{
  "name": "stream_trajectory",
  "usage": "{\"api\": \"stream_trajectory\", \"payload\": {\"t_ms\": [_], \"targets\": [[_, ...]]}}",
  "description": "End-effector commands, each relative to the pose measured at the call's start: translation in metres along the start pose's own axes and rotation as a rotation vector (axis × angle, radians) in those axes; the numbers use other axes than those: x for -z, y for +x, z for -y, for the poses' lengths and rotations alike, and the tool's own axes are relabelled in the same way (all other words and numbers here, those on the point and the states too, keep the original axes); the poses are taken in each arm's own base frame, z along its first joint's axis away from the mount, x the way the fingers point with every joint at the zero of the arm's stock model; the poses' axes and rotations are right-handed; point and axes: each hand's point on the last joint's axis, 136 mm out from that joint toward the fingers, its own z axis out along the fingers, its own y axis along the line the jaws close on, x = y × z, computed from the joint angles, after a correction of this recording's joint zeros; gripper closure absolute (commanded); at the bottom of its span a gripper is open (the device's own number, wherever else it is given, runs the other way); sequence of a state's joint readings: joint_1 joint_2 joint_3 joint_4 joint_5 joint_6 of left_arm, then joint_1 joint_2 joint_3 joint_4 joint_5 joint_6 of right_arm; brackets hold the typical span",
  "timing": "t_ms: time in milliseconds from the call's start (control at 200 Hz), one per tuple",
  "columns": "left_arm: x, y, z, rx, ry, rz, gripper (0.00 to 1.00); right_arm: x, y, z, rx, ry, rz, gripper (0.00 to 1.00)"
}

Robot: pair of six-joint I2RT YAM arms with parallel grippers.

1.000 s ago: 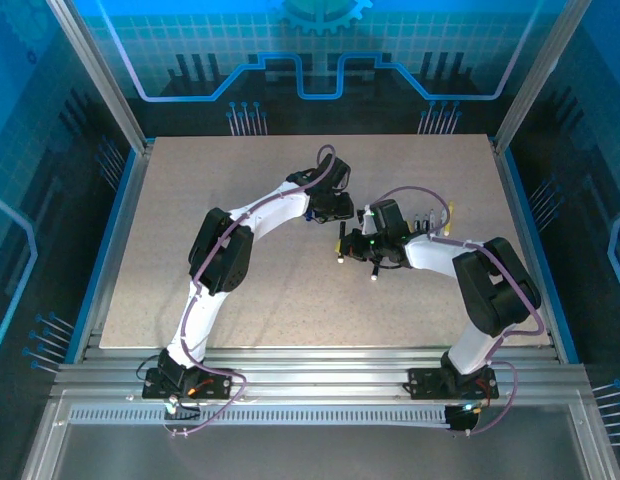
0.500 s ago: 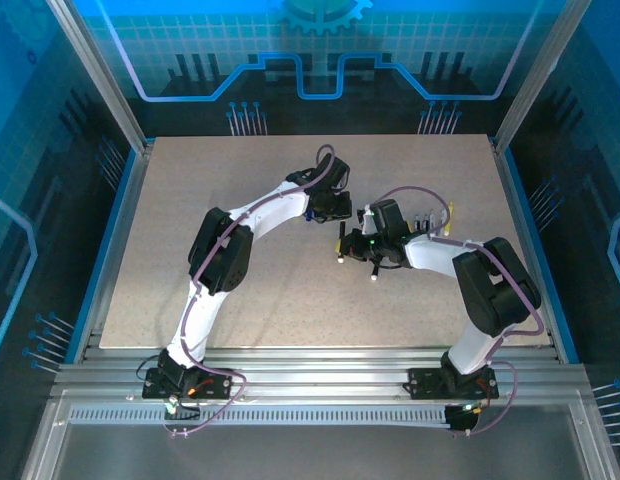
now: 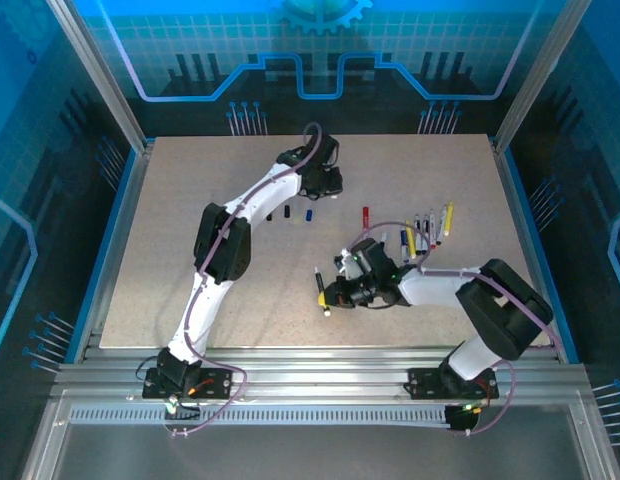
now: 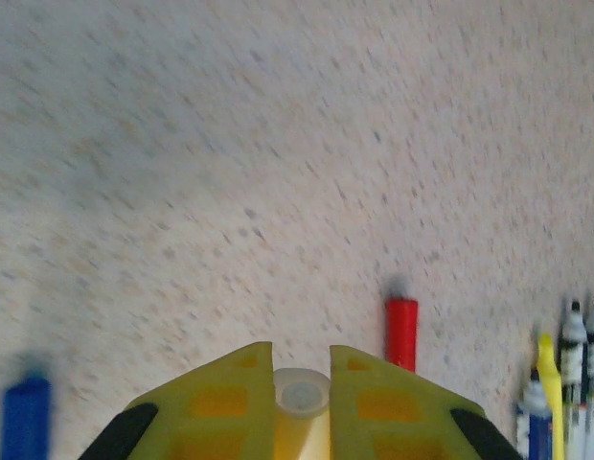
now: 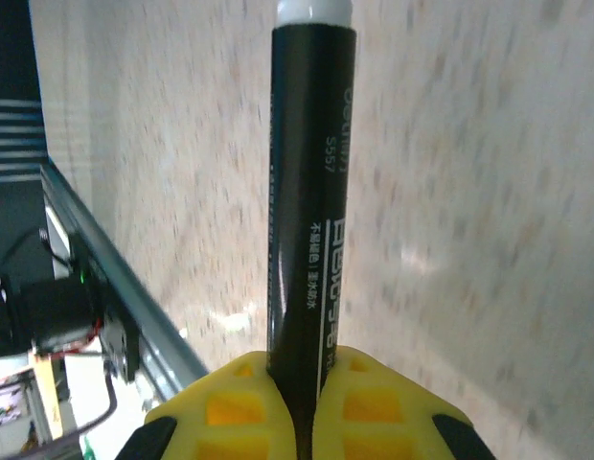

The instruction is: Open the pen caps

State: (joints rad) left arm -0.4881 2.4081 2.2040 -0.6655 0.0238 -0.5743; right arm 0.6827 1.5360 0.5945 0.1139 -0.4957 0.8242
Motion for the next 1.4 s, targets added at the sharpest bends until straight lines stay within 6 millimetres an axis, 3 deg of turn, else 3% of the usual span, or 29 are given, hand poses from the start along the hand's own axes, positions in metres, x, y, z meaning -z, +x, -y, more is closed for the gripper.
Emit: {"api": "stream_trajectory", "payload": {"t_ms": [0, 135, 325, 445, 580, 660, 971, 1396], "targets": [[0.004, -0.007, -0.001, -0.011, -0.009, 0.022, 1.0, 0.017, -0.007, -0.007, -0.02, 0.0, 0.049, 1.0], [0.006, 0.001, -0.006, -0.02, -0.021, 0.01, 1.0, 0.04, -0.028, 0.0, 0.024, 0.118, 0.128, 1.0], [0.0, 0.017, -0.024, -0.045, -0.074, -0.028, 1.0, 0.098, -0.065, 0.045, 0.042, 0.458, 0.275, 1.0], [-0.007, 0.028, -0.04, -0.065, -0.136, -0.043, 1.0, 0.13, -0.086, 0.065, 0.032, 0.566, 0.347, 1.0], [-0.011, 0.037, -0.052, -0.089, -0.19, -0.061, 1.0, 0.153, -0.102, 0.085, 0.001, 0.642, 0.369, 1.0], [-0.012, 0.039, -0.057, -0.104, -0.217, -0.067, 1.0, 0.159, -0.106, 0.097, -0.013, 0.683, 0.363, 1.0], [-0.018, 0.045, -0.052, -0.123, -0.217, -0.091, 0.78, 0.161, -0.115, 0.13, -0.086, 0.754, 0.335, 1.0], [-0.016, 0.044, -0.043, -0.141, -0.208, -0.089, 0.76, 0.152, -0.118, 0.159, -0.148, 0.803, 0.291, 0.98]]}}
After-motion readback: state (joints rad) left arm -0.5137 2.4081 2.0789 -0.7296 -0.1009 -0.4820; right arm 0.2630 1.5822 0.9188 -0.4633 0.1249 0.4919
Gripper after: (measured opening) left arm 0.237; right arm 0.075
